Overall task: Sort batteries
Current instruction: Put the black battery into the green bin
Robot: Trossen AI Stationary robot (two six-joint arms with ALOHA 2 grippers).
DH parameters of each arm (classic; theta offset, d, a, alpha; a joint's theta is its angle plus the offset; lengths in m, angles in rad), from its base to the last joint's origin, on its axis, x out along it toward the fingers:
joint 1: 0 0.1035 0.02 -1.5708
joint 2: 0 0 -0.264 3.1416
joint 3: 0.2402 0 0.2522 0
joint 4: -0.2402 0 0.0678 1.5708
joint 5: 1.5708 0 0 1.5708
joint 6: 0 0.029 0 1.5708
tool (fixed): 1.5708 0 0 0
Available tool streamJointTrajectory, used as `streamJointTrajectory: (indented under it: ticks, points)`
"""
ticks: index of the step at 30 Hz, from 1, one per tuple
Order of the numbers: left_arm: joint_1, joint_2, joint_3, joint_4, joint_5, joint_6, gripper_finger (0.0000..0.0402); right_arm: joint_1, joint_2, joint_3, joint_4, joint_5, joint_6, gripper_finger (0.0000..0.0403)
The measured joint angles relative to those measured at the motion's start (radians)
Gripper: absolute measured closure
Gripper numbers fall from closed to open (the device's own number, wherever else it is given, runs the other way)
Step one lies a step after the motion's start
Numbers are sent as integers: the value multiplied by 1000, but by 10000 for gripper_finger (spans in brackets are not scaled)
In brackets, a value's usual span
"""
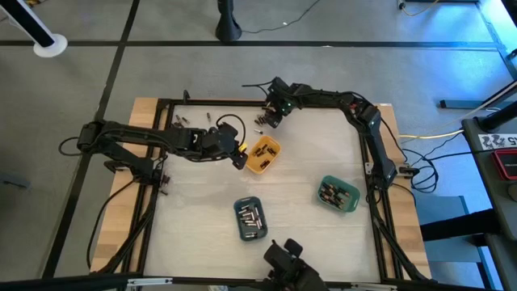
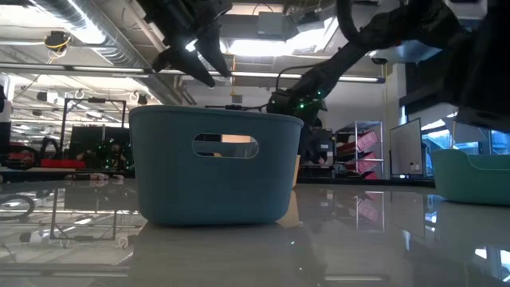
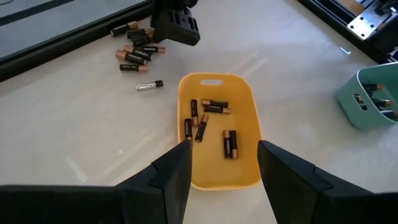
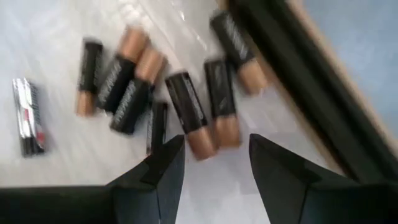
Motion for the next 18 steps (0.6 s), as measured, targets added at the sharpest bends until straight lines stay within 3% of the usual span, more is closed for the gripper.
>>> streamJointTrajectory:
  ticks: [18]
  points:
    - [-10, 0, 0, 0, -1, -8, 229, 20, 21, 3, -23, 14, -54, 224]
